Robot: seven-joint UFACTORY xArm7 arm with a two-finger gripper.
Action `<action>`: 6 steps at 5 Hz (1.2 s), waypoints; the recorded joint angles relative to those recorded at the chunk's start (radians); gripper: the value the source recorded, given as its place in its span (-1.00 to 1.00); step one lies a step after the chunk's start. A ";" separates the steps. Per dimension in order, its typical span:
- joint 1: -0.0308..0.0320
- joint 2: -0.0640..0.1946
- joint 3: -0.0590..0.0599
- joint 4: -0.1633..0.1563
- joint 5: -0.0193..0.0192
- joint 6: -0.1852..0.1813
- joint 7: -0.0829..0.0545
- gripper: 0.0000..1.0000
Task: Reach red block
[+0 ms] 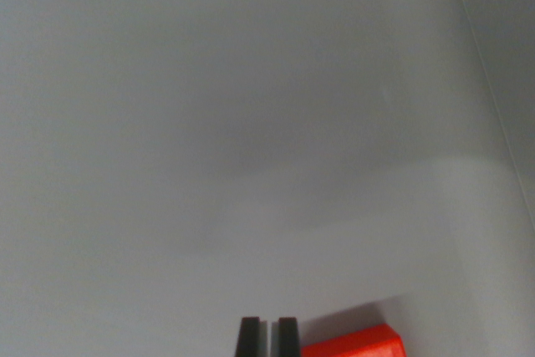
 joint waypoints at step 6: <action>-0.0181 0.017 -0.019 -0.089 -0.0037 -0.102 0.006 -1.00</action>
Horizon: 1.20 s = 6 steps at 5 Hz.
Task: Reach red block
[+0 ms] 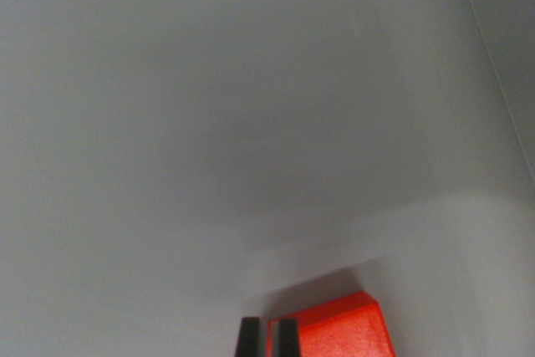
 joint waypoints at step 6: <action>-0.0123 0.011 -0.013 -0.060 -0.0025 -0.069 0.004 -1.00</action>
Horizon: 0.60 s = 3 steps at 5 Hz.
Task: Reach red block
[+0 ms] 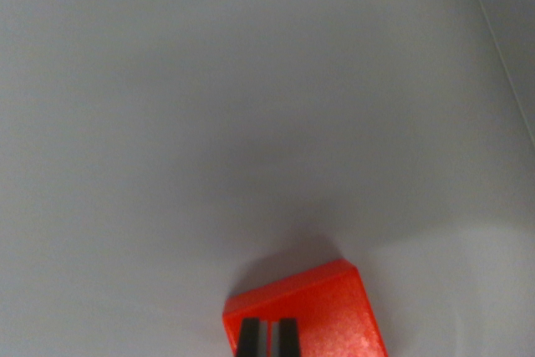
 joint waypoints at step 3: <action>-0.0044 0.004 -0.005 -0.022 -0.0009 -0.025 0.002 -1.00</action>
